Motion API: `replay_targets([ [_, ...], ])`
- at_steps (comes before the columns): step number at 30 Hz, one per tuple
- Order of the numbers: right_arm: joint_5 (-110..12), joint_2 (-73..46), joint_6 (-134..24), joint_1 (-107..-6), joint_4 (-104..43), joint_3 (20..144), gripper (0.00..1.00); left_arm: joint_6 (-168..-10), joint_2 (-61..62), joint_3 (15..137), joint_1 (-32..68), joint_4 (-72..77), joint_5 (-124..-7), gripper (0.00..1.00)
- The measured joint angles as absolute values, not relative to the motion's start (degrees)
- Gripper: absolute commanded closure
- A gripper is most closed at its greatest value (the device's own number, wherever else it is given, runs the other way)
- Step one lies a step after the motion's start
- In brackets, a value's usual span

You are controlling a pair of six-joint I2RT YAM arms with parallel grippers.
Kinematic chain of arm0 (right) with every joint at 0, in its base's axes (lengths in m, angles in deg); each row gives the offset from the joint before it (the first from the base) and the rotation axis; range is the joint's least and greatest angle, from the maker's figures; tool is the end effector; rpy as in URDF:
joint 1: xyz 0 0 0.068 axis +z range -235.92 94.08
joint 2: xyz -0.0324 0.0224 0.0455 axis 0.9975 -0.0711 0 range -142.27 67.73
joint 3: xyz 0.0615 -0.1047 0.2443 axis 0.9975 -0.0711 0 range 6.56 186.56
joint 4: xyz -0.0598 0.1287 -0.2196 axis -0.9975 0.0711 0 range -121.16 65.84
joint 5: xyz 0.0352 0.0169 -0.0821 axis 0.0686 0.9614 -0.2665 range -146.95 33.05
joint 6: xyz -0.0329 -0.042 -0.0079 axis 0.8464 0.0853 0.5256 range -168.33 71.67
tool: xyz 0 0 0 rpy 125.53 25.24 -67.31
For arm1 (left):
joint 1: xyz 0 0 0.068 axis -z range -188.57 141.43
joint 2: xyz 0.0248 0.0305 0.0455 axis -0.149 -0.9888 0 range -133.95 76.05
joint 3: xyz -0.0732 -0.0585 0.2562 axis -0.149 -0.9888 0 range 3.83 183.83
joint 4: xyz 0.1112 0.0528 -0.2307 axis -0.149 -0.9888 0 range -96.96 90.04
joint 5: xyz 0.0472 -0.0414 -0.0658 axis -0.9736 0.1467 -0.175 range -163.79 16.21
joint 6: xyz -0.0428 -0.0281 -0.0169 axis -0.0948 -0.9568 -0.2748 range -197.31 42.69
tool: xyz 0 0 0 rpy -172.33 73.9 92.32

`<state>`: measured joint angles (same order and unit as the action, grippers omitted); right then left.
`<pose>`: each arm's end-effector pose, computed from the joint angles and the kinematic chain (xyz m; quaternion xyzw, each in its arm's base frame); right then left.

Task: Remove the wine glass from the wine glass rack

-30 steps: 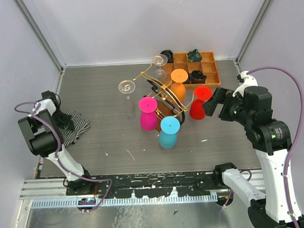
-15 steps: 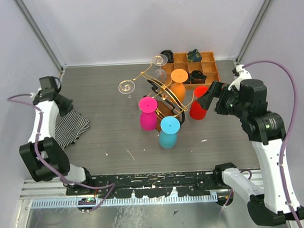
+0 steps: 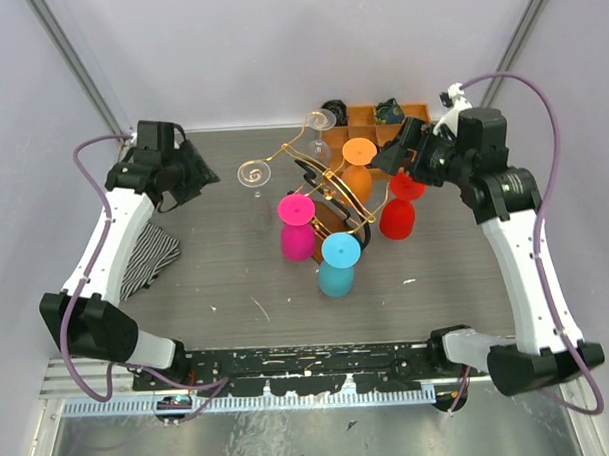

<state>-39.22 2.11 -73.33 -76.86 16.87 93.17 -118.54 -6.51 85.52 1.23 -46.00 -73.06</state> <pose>0.2100 0.0445 0.4487 0.0371 0.8457 0.2768 0.4548 0.3020 -0.0526 0.3515 -0.2497 0.8960 -0.1636 0.3288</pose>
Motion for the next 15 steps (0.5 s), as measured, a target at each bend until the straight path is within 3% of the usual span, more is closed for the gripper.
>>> replay_targets([
  [7,-38.8,-9.4,-74.4,-76.9,11.5,96.0,0.32,-117.0,-5.7,92.7,2.3,-50.6,-70.9,0.23],
  [15,-38.3,-16.2,-75.3,-77.0,8.4,96.0,0.36,-116.3,-0.5,92.9,2.3,-54.9,-69.0,0.14],
])
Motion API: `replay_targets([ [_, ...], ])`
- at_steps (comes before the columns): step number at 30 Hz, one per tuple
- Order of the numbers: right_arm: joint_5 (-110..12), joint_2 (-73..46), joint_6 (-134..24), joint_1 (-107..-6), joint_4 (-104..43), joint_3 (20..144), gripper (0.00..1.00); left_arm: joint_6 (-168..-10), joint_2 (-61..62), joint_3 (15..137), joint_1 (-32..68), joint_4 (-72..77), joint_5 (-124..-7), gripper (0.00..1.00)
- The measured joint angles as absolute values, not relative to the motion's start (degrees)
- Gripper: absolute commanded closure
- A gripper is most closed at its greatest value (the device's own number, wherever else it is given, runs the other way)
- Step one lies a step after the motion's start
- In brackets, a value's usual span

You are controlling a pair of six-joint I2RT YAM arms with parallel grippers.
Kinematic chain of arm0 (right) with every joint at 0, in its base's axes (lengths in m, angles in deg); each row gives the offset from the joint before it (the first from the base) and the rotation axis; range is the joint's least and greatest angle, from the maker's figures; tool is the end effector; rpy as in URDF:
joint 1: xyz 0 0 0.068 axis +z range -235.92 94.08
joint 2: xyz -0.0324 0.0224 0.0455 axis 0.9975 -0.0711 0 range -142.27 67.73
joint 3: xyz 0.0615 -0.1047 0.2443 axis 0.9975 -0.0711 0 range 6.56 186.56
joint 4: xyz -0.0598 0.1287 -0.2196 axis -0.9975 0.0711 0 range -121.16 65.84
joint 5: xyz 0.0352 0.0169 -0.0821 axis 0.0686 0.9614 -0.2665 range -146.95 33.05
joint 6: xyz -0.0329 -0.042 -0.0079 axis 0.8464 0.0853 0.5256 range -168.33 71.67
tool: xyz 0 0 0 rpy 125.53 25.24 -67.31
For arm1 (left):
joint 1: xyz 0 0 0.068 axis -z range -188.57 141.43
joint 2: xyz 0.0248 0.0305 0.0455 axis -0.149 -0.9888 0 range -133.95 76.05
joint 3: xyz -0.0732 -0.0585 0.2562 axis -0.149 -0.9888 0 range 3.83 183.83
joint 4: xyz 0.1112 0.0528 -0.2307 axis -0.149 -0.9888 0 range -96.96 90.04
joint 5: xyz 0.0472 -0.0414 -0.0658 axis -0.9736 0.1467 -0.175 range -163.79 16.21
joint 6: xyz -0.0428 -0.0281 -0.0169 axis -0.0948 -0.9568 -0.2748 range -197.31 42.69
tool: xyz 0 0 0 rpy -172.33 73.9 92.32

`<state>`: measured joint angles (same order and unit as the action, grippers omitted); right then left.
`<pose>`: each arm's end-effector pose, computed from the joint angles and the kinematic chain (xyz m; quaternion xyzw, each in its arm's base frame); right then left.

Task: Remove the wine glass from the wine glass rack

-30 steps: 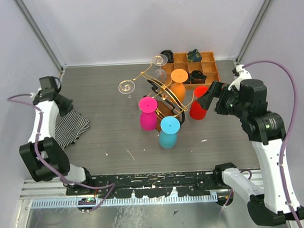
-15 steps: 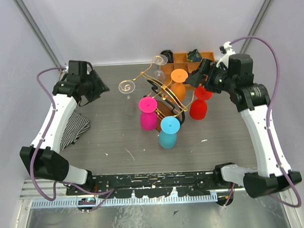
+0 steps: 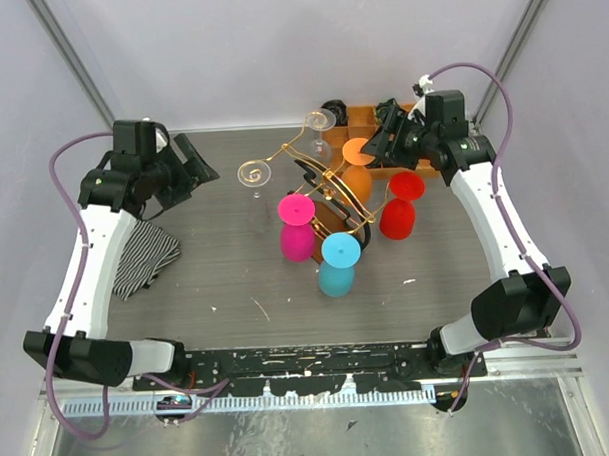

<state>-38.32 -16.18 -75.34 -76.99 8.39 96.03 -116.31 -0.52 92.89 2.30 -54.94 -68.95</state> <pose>0.3137 0.0608 0.3993 0.0618 0.8724 0.2789 0.3966 0.2603 -0.0530 0.4079 -0.2057 0.8912 -0.2047 0.3486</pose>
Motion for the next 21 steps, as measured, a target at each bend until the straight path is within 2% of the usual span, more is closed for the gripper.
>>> replay_targets([
  [2,-37.7,-16.9,-75.5,-77.0,7.2,96.0,0.4,-116.3,0.9,92.9,2.3,-55.5,-68.6,0.14],
  [6,-35.4,-17.9,-76.6,-77.0,3.8,95.5,0.57,-116.3,1.9,92.5,2.3,-56.1,-68.1,0.14],
  [7,-34.8,-17.9,-76.9,-77.0,2.9,95.0,0.66,-116.3,1.9,92.5,2.3,-56.2,-68.1,0.14],
  [11,-33.5,-17.9,-77.8,-77.5,0.5,93.1,0.82,-116.3,1.8,91.7,2.3,-57.4,-67.4,0.14],
  [14,-31.1,-17.9,-79.1,-78.0,-1.9,92.0,0.98,-116.3,1.7,91.6,2.3,-57.8,-67.0,0.14],
  [21,-25.2,-16.3,-82.1,-80.1,-8.1,88.2,0.99,-116.1,1.7,91.6,2.3,-59.2,-66.8,0.14],
])
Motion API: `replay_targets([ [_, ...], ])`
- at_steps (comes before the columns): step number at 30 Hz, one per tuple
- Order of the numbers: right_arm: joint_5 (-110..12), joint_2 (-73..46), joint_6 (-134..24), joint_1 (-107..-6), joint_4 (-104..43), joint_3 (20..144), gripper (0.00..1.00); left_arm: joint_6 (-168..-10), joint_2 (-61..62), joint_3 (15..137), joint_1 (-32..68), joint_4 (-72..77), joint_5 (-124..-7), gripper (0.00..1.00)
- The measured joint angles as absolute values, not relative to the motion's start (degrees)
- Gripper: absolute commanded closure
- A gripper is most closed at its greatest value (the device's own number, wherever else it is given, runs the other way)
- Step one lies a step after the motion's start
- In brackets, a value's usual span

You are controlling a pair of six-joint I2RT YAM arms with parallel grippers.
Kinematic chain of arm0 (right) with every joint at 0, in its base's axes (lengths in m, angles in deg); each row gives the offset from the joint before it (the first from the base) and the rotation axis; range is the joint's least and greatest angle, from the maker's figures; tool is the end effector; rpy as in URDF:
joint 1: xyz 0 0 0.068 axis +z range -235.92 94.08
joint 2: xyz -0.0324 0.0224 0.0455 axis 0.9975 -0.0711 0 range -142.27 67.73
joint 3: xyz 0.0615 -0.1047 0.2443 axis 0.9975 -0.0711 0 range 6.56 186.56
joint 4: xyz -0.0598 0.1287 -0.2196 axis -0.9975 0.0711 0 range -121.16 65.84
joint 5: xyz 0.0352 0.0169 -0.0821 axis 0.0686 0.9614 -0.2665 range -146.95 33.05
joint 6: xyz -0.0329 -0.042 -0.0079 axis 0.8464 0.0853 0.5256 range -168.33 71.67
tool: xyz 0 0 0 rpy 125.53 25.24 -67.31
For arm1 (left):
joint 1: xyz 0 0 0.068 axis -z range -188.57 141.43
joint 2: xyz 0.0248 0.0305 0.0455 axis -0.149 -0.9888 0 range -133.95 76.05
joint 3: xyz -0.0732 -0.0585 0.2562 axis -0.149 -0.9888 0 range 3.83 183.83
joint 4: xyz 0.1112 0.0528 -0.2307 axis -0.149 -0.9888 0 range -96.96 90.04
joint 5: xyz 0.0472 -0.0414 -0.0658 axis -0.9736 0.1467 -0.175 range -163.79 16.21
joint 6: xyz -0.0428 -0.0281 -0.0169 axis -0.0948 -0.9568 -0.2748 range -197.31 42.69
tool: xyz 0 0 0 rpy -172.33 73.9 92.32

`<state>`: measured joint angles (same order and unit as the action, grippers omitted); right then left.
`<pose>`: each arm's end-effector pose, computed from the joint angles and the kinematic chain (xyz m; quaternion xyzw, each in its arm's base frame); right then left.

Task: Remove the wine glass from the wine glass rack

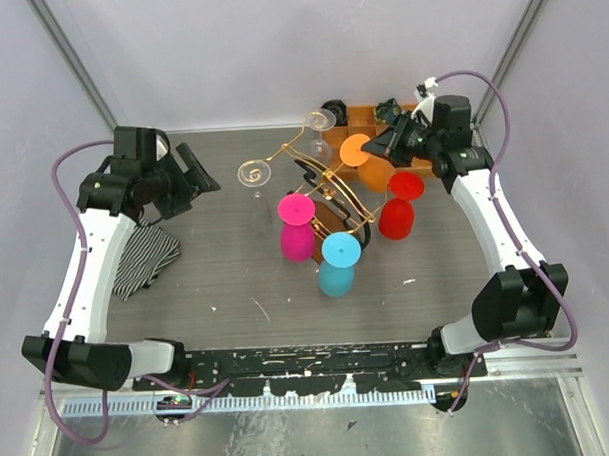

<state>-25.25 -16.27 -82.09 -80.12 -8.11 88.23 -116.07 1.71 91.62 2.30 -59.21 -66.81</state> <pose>0.3303 0.0524 0.3814 0.0547 0.8242 0.3912 0.4057 0.2440 -0.0513 0.4046 -0.2007 0.9031 -0.2088 0.3171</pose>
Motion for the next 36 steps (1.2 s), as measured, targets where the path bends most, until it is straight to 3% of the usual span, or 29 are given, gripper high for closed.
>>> replay_targets([
  [16,-14.7,-15.8,-91.9,-83.1,-19.7,83.4,0.99,-116.3,1.7,89.6,2.3,-59.8,-66.0,0.14],
  [36,-15.0,-19.1,-91.6,-83.1,-26.8,83.4,0.99,-116.2,1.5,89.5,2.3,-59.7,-65.2,0.14],
])
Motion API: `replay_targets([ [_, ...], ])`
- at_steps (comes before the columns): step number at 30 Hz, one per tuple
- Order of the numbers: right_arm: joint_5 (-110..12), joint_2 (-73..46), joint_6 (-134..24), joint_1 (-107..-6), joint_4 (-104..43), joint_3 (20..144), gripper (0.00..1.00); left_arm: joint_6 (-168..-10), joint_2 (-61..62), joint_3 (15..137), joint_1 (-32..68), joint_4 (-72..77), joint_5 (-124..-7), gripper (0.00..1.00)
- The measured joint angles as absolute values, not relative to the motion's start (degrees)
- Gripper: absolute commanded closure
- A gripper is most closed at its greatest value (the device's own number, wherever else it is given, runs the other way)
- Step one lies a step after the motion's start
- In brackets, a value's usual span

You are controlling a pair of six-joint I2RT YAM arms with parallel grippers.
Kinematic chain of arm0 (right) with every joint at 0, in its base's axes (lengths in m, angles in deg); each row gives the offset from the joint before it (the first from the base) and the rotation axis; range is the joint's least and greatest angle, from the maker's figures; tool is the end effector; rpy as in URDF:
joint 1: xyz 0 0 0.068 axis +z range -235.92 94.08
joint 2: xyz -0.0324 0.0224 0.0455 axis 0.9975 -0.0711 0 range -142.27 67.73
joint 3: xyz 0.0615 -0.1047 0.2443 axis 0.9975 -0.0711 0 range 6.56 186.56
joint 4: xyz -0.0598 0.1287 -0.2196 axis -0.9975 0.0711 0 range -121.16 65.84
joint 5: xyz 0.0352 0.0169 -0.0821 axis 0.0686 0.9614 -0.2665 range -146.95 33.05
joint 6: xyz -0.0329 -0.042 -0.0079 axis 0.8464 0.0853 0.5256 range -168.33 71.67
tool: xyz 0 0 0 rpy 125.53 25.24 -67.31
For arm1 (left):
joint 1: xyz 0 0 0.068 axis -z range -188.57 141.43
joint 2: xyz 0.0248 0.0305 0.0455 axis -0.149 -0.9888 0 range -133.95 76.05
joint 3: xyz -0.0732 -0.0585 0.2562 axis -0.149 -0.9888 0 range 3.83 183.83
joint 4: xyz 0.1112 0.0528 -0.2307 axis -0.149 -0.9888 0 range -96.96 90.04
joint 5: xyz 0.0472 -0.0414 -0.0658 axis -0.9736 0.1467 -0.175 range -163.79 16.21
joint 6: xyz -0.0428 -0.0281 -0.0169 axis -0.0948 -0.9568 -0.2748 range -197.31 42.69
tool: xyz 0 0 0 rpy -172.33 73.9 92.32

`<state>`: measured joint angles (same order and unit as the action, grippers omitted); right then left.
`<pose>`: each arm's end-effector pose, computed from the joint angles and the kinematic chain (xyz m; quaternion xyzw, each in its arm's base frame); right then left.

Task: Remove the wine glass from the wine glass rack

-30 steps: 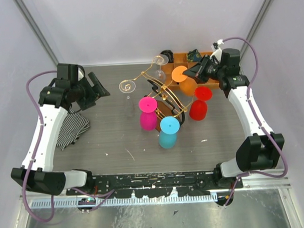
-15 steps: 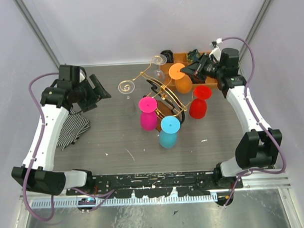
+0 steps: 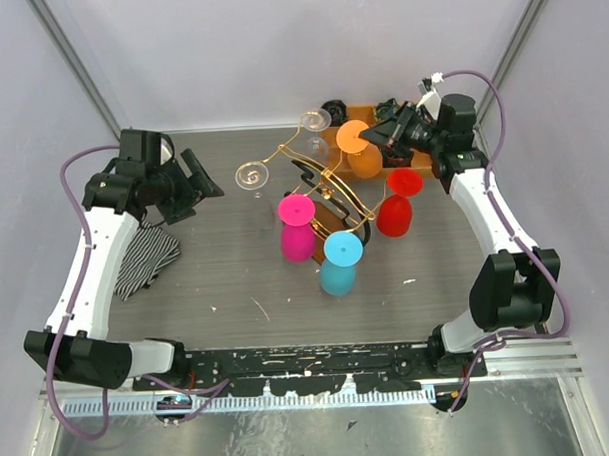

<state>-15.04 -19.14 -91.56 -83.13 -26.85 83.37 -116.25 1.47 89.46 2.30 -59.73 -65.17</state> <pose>0.3531 0.0410 0.3685 0.0492 0.7681 0.4839 0.4165 0.2453 -0.0525 0.3917 -0.2006 0.9117 -0.2118 0.2891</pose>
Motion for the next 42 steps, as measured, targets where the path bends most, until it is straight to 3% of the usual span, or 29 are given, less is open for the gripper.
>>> replay_targets([
  [17,-9.6,-21.9,-91.2,-80.6,-28.3,83.4,0.99,-116.1,0.4,89.2,2.3,-59.8,-64.0,0.13],
  [28,-9.9,-13.6,-83.6,-82.0,-13.4,84.0,0.99,-116.4,0.4,86.9,2.3,-59.0,-61.7,0.13],
  [42,-18.1,-15.2,-73.6,-90.6,2.2,95.6,0.99,-115.9,0.5,86.7,2.3,-59.1,-61.3,0.13],
])
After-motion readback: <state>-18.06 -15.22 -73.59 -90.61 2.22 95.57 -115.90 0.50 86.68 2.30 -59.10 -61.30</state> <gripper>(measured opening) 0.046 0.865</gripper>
